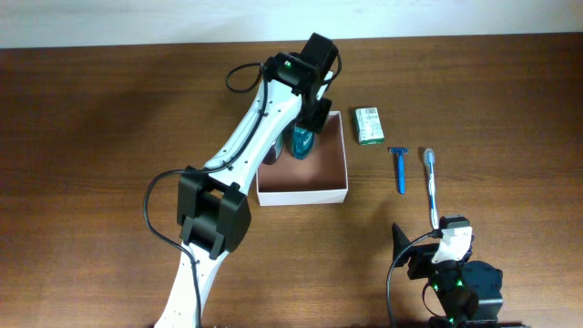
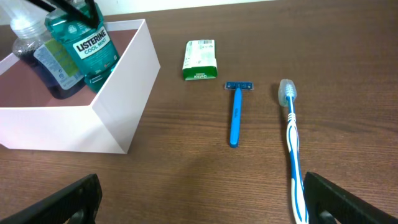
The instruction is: Pack container
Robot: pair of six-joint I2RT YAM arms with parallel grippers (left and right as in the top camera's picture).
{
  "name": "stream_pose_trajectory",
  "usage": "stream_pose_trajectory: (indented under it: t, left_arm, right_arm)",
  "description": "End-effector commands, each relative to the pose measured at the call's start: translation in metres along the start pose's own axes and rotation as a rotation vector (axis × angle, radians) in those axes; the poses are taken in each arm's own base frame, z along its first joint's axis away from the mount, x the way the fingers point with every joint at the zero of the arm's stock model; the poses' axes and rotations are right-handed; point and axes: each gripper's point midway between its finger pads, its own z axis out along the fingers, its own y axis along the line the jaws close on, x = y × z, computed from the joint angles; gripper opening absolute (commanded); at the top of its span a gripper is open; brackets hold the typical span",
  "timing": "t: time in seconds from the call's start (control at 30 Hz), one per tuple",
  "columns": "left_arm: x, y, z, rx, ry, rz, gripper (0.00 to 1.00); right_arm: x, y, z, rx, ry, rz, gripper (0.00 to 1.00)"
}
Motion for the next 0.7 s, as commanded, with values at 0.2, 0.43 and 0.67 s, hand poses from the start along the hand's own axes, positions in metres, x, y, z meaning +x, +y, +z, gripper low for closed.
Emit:
stream_pose_trajectory:
  t: [0.2, 0.43, 0.67]
  left_arm:
    - [-0.025, -0.003, -0.026, 0.0, -0.101, 0.04, 0.5]
    - [-0.047, 0.008, -0.06, -0.061, -0.203, 0.03, 0.5]
    - [-0.06, 0.033, -0.117, -0.164, -0.313, -0.004, 0.56]
  right_arm:
    - [0.003, 0.002, 0.001, -0.013, 0.008, 0.006, 0.99]
    - [0.003, 0.002, 0.001, -0.013, 0.008, 0.006, 0.99]
    - [0.003, 0.002, 0.001, -0.013, 0.008, 0.006, 0.99]
